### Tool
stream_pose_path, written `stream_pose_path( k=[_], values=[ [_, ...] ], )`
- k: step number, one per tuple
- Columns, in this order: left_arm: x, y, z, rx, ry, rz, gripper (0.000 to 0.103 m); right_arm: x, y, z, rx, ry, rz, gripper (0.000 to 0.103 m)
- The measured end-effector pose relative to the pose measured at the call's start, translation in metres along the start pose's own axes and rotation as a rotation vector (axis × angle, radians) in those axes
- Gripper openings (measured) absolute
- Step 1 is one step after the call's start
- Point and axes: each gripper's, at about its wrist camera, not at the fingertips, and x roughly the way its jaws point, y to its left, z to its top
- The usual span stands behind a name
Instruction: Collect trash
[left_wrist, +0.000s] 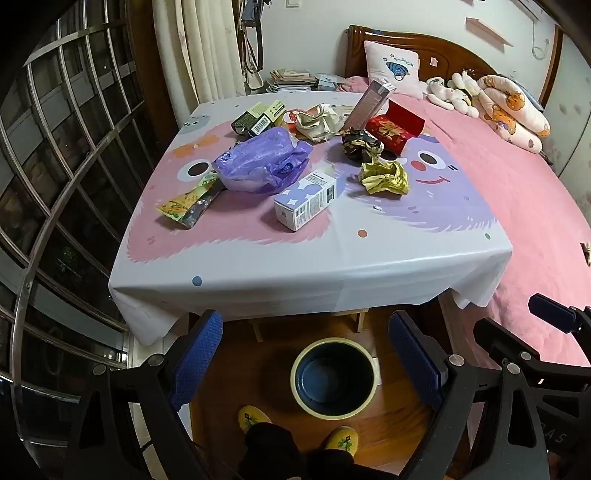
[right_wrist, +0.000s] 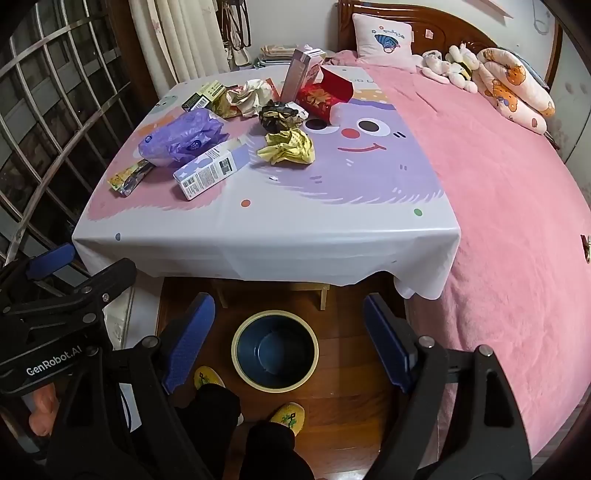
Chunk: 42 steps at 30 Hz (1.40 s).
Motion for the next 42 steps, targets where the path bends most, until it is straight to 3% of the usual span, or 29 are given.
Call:
stream_pose_path(
  k=[42],
  values=[
    [0.004, 0.009, -0.002, -0.008, 0.003, 0.014, 0.093, 0.011, 0.001, 0.002, 0.003, 0.005, 0.019, 0.081]
  ],
)
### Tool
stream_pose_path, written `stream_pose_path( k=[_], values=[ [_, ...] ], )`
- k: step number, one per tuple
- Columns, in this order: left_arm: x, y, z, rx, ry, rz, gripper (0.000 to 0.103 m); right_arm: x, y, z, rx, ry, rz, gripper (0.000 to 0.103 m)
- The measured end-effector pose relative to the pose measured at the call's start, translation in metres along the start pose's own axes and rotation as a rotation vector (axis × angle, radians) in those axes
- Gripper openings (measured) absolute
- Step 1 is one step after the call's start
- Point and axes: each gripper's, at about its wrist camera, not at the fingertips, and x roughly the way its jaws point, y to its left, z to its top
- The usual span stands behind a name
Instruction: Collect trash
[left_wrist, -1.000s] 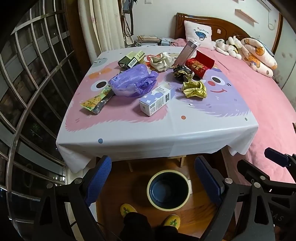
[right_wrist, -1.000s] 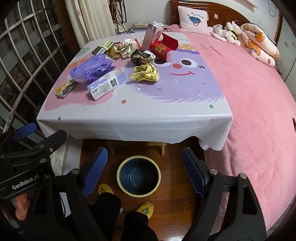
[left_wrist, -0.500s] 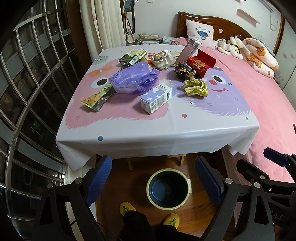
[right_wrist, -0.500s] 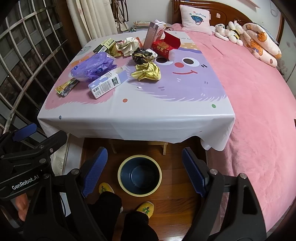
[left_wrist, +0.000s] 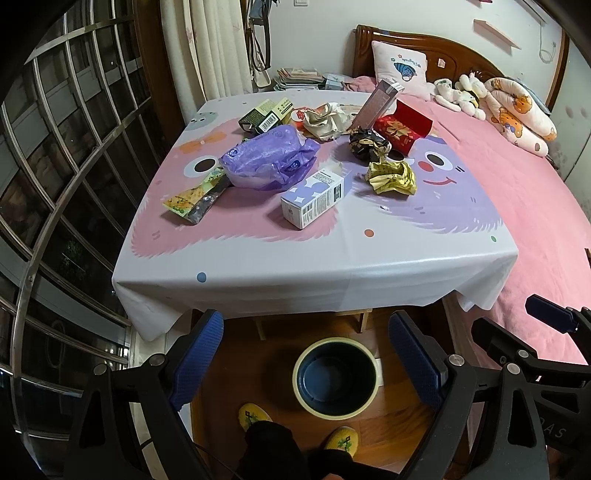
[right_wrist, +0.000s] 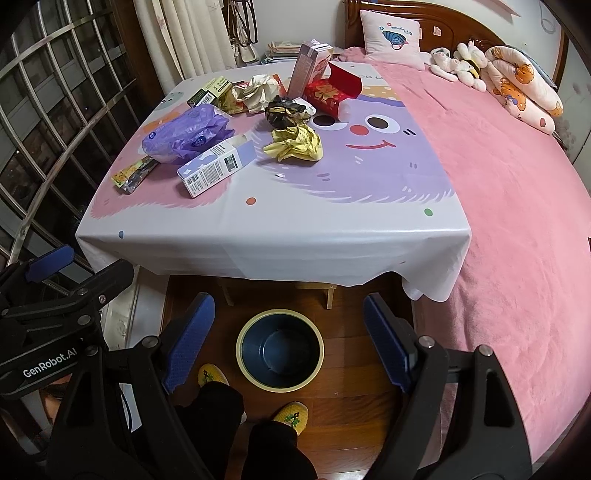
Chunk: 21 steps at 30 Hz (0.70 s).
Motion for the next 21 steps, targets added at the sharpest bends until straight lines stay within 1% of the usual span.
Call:
stream_pose_path(
  k=[21],
  values=[
    [-0.0003, 0.0014, 0.0021, 0.000, -0.003, 0.003, 0.093, -0.0003, -0.0003, 0.0005, 0.000, 0.000, 0.005, 0.081]
  ],
)
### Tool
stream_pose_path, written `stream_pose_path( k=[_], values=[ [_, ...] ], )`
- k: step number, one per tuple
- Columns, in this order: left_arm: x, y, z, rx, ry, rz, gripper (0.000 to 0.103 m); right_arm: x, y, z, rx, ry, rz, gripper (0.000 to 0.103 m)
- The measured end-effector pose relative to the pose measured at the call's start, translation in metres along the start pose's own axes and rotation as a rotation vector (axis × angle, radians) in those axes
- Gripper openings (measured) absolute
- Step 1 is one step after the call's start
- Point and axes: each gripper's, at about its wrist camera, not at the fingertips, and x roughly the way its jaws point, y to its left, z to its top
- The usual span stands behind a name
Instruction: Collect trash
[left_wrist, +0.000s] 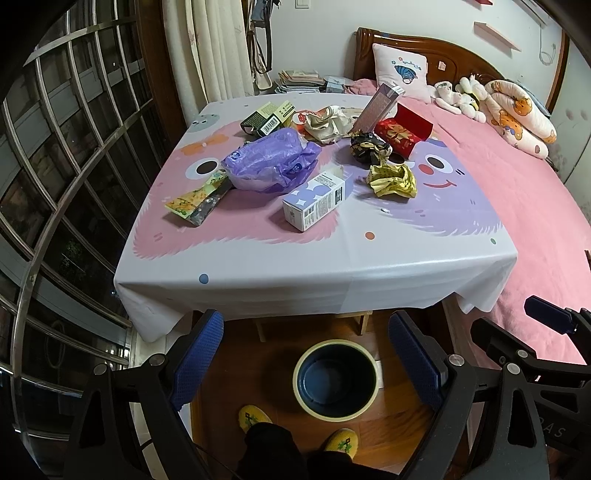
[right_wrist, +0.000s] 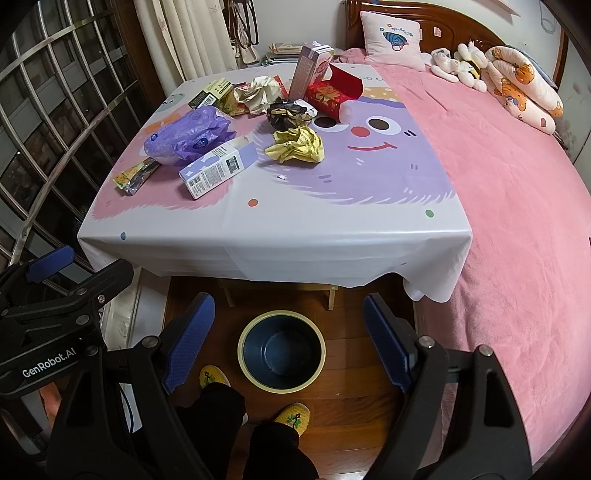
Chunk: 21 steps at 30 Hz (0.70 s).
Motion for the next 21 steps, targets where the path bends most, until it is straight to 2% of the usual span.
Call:
stream_pose_path(
  k=[21],
  values=[
    [-0.012, 0.008, 0.016, -0.024, -0.031, 0.038, 0.093, -0.003, 0.010, 0.020, -0.020, -0.028, 0.043, 0.081]
  ],
)
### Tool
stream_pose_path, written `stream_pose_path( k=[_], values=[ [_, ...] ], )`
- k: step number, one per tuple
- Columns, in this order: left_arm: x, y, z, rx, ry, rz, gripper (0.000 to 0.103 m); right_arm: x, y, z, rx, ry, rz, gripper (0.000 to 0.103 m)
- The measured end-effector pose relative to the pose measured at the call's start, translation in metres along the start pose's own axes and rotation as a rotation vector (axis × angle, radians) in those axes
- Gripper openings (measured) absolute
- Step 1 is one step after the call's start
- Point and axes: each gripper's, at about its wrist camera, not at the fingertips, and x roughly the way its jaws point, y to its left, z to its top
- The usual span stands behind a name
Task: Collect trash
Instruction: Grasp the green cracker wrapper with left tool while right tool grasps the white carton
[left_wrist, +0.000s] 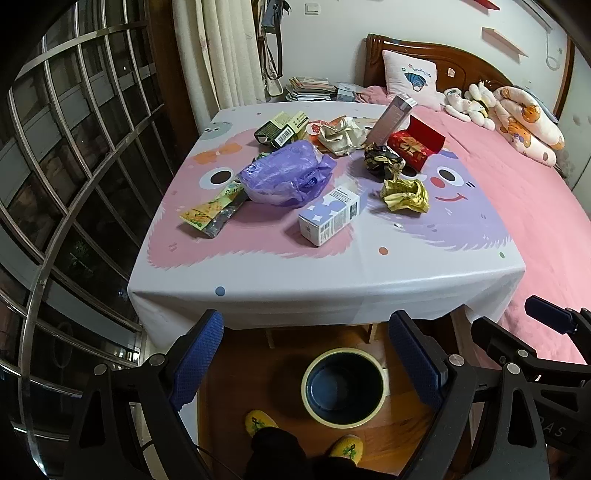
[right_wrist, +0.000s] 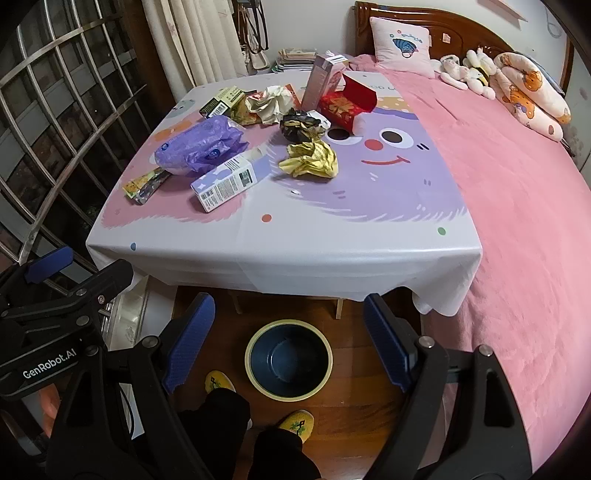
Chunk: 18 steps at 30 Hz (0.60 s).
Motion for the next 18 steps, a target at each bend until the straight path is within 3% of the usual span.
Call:
stream_pose_path(
  k=[10, 18],
  values=[
    [0.003, 0.018, 0.020, -0.045, -0.020, -0.016, 0.093, 0.011, 0.007, 0.026, 0.000, -0.016, 0.024, 0.081],
    [0.021, 0.055, 0.067, -0.027, -0.046, -0.010, 0.093, 0.036, 0.031, 0.067, 0.040, -0.013, 0.053, 0.080]
  ],
)
